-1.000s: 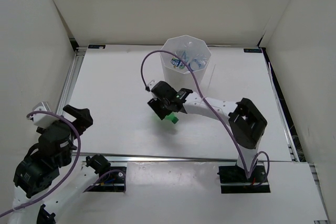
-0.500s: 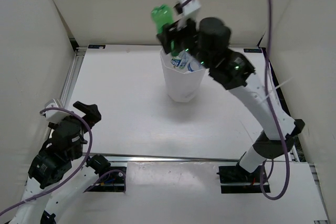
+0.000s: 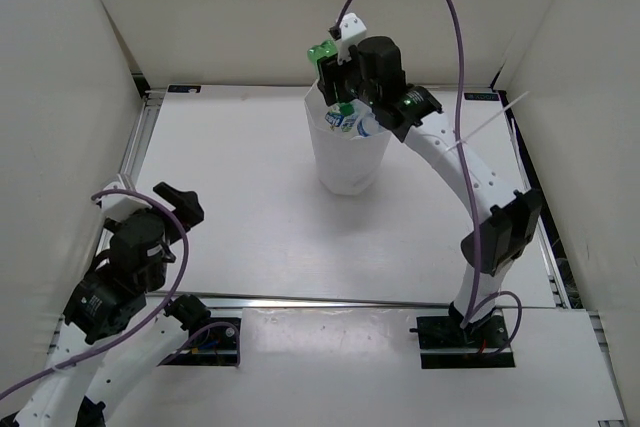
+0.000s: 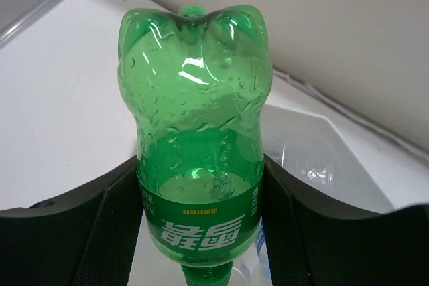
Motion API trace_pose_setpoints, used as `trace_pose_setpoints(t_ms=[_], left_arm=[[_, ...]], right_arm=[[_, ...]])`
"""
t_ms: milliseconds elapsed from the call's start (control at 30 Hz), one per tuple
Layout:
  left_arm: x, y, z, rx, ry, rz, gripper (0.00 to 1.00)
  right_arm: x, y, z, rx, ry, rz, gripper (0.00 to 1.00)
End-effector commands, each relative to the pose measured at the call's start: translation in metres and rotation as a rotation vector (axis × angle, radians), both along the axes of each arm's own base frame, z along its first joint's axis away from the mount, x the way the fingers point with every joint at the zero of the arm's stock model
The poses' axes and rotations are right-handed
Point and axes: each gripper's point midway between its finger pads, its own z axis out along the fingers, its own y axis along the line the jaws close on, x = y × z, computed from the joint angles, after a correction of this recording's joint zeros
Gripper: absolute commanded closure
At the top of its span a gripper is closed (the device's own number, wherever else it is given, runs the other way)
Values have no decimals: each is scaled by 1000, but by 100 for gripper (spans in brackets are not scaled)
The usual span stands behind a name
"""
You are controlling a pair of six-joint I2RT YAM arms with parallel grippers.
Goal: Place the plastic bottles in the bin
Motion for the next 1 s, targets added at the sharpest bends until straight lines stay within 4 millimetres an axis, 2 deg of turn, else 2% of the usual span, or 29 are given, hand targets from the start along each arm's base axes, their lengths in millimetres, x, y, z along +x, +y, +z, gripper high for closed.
trace_pose_setpoints(t_ms=[0, 100, 133, 167, 233, 300, 367, 400, 433, 500, 600, 633, 733, 767, 833, 867, 967], left_arm=[[-9, 6, 11, -22, -26, 5, 0], [-13, 12, 11, -40, -25, 31, 0], [-15, 13, 6, -37, -7, 34, 0], [-16, 14, 5, -42, -3, 47, 0], [-18, 16, 6, -39, 1, 47, 0], [-19, 18, 4, -41, 4, 61, 0], [-19, 18, 5, -41, 4, 61, 0], [-19, 18, 5, -41, 4, 61, 0], [-19, 18, 5, -50, 2, 63, 0], [-17, 18, 4, -40, 10, 72, 0], [-13, 15, 1, -24, 31, 72, 0], [-11, 14, -1, -15, 43, 73, 0], [-8, 12, -1, -3, 48, 69, 0], [-6, 13, -2, 19, 58, 77, 0], [-4, 14, 2, 18, 47, 88, 0], [1, 11, 7, 18, 29, 83, 0], [7, 7, 10, 50, 20, 57, 0]], right_arm=[[2, -1, 32, 109, -48, 41, 49], [8, -5, 22, 113, -21, 50, 44], [11, -4, 16, 120, -2, 57, 35], [4, 5, 17, 139, 16, 118, 25], [1, 5, 12, 141, 43, 138, 9], [-2, 6, 10, 162, 74, 139, 0], [-9, 2, 21, 183, 64, 138, 0], [-11, 1, 18, 186, 76, 136, 0], [-16, -4, 25, 189, 66, 127, 0], [-17, -12, 25, 184, 67, 68, 0], [-15, -43, 38, 193, 50, -98, 0], [-19, -56, 49, 212, 35, -152, 0], [-25, -93, 60, 206, 17, -291, 0], [-22, -127, 53, 154, 20, -478, 0], [-25, -169, 46, 166, 65, -704, 0], [-30, -179, 42, 156, 97, -737, 0], [-51, -194, -7, 61, 249, -802, 0]])
